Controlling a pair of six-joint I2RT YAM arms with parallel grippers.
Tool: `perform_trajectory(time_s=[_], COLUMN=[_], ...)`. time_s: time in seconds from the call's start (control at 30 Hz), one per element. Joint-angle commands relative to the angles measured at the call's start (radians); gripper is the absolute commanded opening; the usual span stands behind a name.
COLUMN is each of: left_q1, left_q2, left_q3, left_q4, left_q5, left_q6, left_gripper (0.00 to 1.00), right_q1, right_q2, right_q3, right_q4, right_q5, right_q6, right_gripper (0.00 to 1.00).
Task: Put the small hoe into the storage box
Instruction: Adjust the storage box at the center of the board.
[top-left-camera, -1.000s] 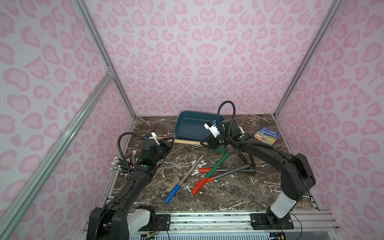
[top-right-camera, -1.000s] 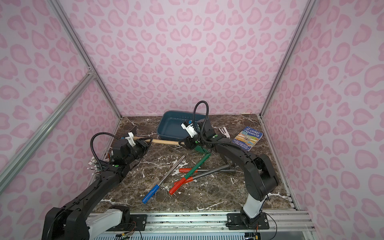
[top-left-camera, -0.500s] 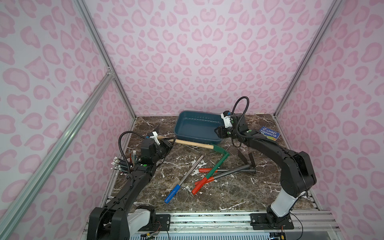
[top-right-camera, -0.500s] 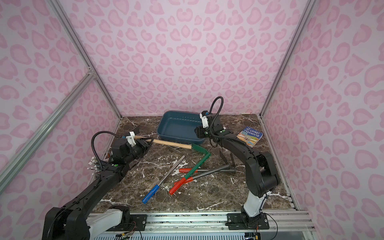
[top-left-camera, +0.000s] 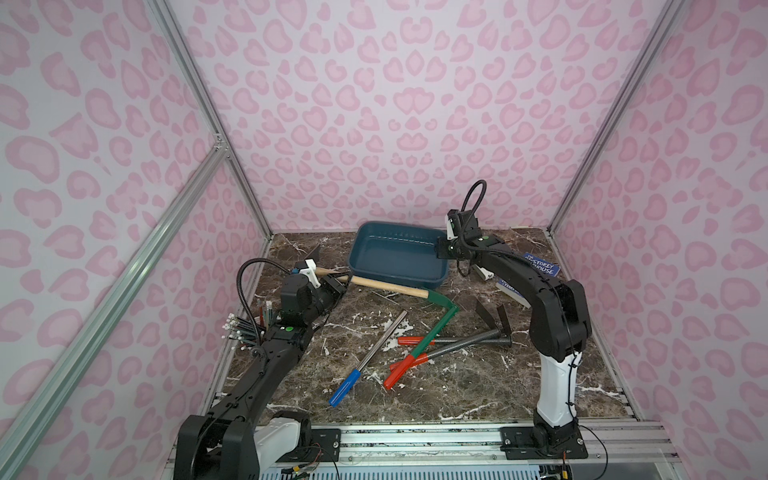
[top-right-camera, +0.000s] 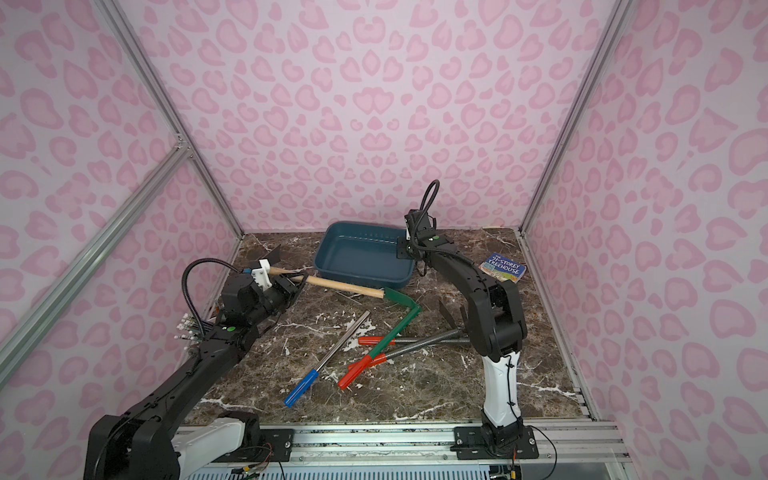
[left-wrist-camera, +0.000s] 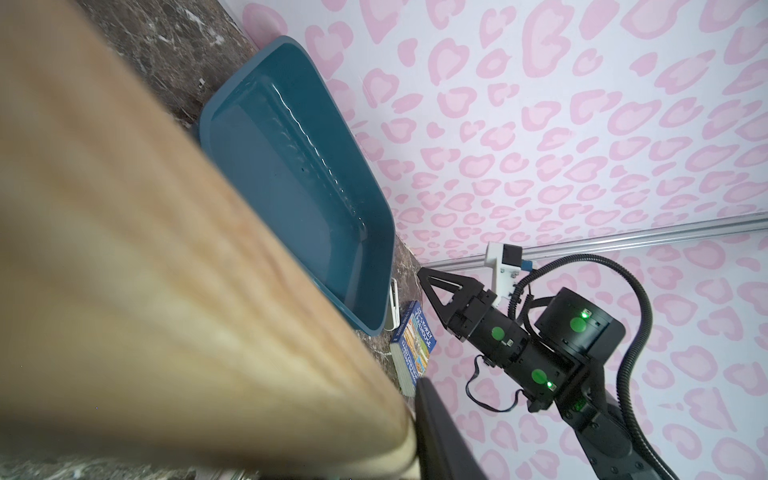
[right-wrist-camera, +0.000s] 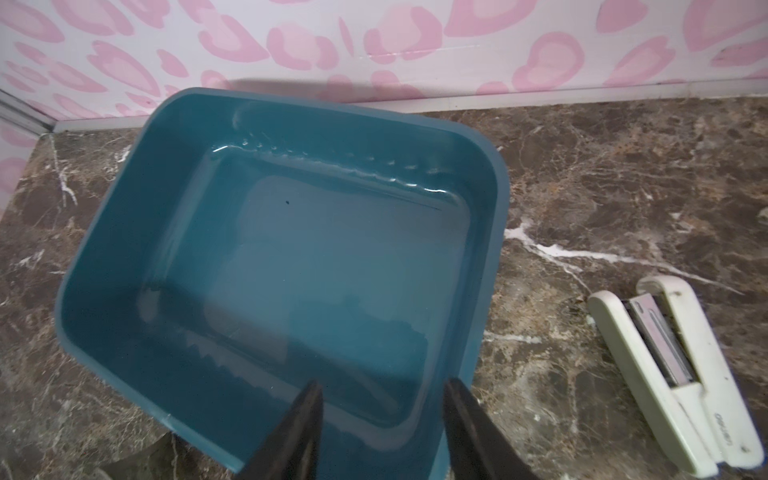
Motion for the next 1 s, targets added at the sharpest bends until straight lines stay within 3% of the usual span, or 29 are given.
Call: perform_trajectory(time_s=[0.0, 0.33, 0.57, 0.87, 0.97], left_q1=[0.002, 0.003, 0.003, 0.003, 0.002], left_q2=[0.002, 0.009, 0.013, 0.025, 0.028], left_q3=[0.018, 0.025, 0.023, 0.025, 0.027], left_q4=[0.083, 0.08, 0.089, 0.117, 0.118], left_q5=[0.01, 0.012, 0.01, 0.014, 0.014], left_q6=[0.042, 0.049, 0.051, 0.055, 0.055], left_gripper=[0.05, 0.05, 0.05, 0.05, 0.05], right_q1=[-0.001, -0.004, -0.016, -0.027, -0.027], right_q2=[0.042, 0.098, 0.187, 0.271, 0.317], right_q3=[0.066, 0.1, 0.181, 0.258, 0.329], right_q4=[-0.087, -0.133, -0.188, -0.231, -0.285], right_q5=[0.061, 0.187, 0.158, 0.08, 0.081], right_q6=[0.021, 0.052, 0.055, 0.032, 0.021], right_gripper=[0.52, 0.52, 0.52, 0.39, 0.39])
